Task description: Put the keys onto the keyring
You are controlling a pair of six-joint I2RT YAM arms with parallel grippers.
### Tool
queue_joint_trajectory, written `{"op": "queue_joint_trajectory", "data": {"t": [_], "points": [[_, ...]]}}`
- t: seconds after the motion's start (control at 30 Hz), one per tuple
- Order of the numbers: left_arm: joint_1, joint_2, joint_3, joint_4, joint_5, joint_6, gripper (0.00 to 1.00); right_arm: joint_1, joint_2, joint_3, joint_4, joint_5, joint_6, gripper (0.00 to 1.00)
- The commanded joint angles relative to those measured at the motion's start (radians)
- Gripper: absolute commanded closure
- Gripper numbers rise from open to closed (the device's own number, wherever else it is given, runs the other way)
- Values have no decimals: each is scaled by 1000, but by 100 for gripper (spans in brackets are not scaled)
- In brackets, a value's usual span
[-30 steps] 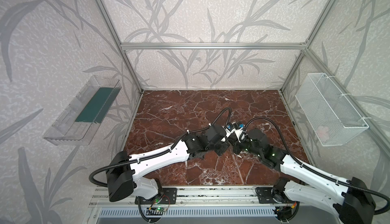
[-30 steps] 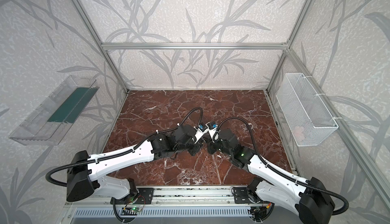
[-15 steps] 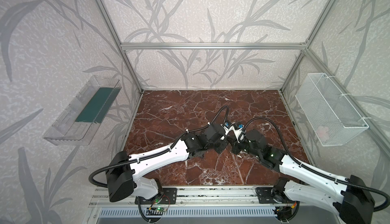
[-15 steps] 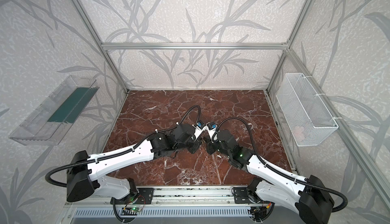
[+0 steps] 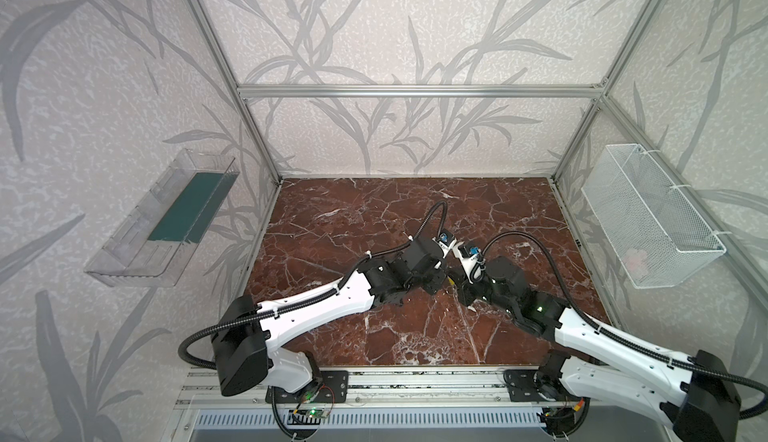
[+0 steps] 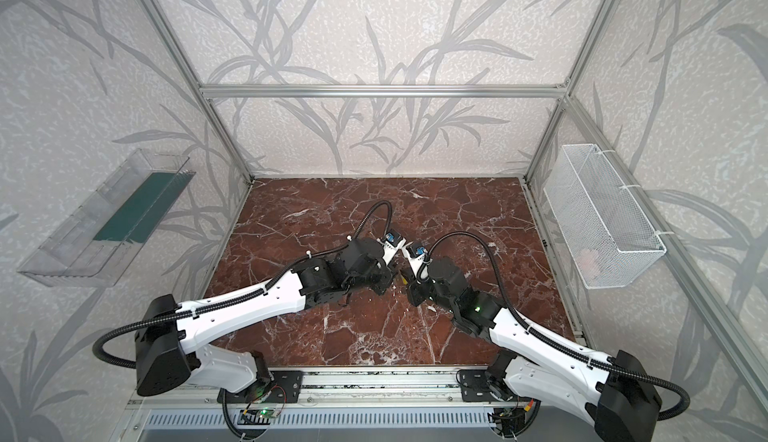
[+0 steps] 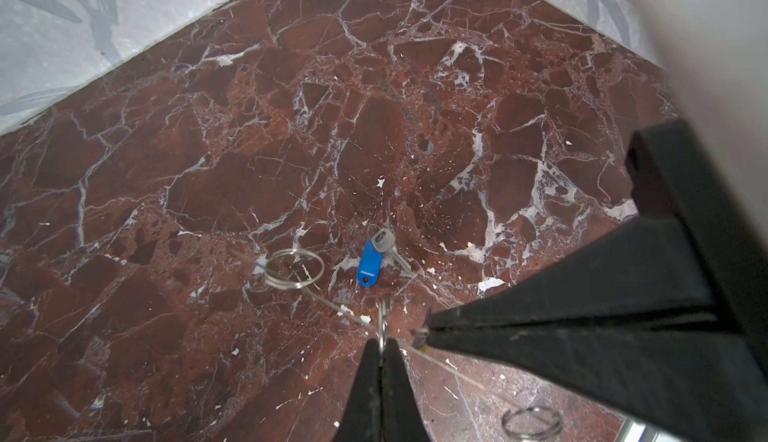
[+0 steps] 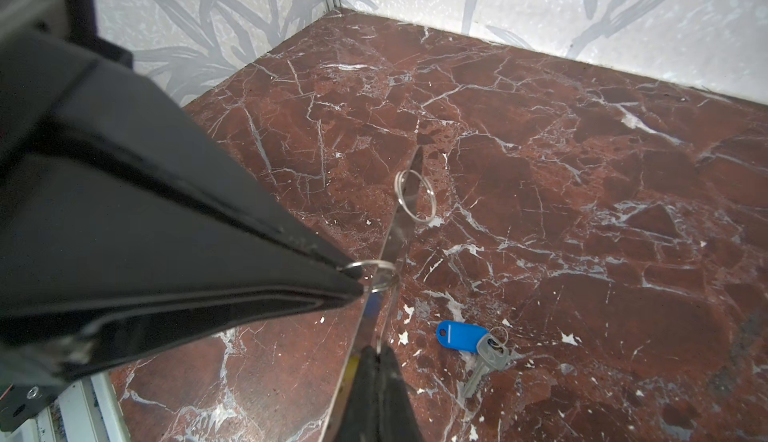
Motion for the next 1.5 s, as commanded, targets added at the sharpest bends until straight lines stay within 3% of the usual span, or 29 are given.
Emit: {"op": "queue_joint_trajectory", "data": {"t": [0.0, 1.47], "points": [[-4, 4, 16, 11, -2, -10, 100, 7, -27, 39, 5, -4, -32, 100], [-6, -3, -1, -9, 131, 37, 100, -4, -46, 85, -52, 53, -62, 100]]}}
